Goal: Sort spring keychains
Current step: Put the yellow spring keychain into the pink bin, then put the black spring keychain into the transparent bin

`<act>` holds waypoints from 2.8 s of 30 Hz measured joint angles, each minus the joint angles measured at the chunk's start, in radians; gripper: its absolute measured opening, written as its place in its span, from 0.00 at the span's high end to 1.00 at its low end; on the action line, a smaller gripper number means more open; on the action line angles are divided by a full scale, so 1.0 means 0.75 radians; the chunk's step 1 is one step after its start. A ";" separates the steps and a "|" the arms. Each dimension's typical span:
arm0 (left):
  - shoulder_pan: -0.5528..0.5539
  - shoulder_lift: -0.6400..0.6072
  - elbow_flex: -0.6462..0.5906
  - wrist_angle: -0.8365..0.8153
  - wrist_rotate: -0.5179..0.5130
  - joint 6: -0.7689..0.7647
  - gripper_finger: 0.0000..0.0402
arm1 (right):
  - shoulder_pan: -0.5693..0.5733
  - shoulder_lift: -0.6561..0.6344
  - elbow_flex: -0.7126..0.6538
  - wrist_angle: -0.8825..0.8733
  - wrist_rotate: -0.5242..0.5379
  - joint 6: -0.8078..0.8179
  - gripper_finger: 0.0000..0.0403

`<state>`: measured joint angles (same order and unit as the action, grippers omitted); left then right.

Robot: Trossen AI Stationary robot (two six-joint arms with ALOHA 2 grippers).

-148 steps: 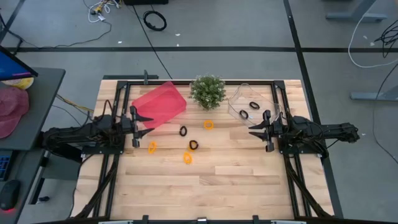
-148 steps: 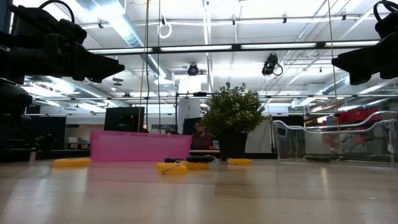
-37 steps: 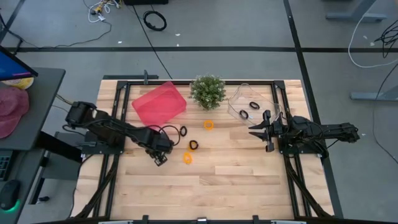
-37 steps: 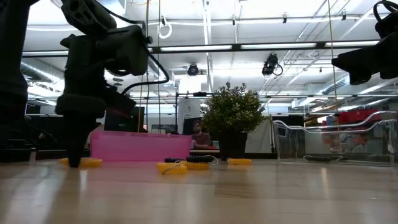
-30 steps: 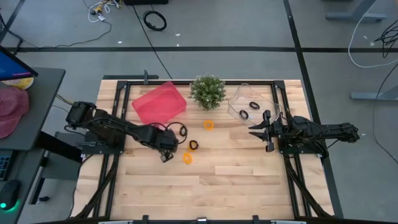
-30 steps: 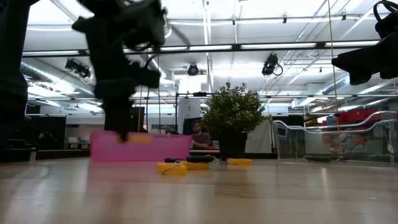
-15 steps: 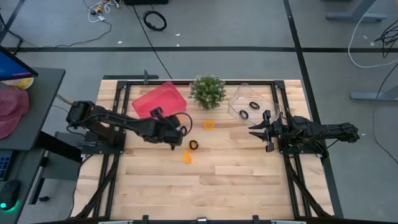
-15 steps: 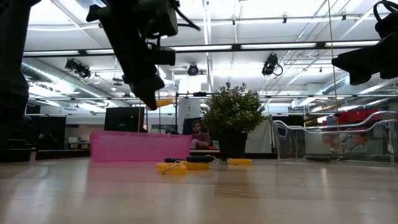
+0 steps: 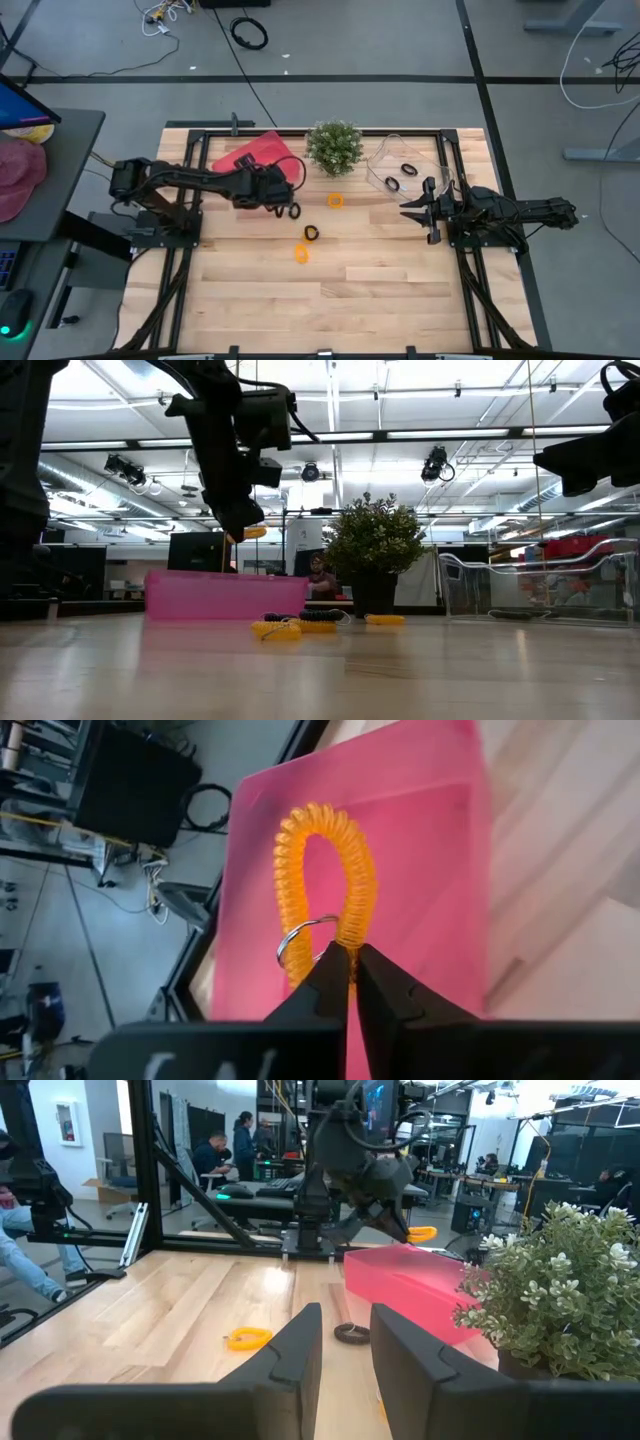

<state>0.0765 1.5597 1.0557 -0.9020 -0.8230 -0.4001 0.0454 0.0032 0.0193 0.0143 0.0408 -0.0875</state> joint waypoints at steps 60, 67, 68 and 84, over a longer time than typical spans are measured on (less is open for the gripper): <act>0.075 0.109 0.003 0.413 0.845 0.070 0.65 | 0.000 0.000 0.001 -0.001 -0.001 0.000 0.77; 0.128 0.227 0.002 0.449 0.939 0.083 0.65 | 0.000 -0.001 0.001 0.000 0.000 0.000 0.77; 0.136 0.244 0.002 0.455 0.960 0.095 0.65 | 0.000 -0.001 0.001 0.000 0.000 0.000 0.77; 0.208 0.384 0.007 0.517 1.043 0.216 0.91 | 0.000 -0.001 0.001 0.000 0.000 0.000 0.77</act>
<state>0.2329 1.8474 1.0610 -0.5140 -0.0406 -0.2383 0.0452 0.0029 0.0196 0.0140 0.0407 -0.0875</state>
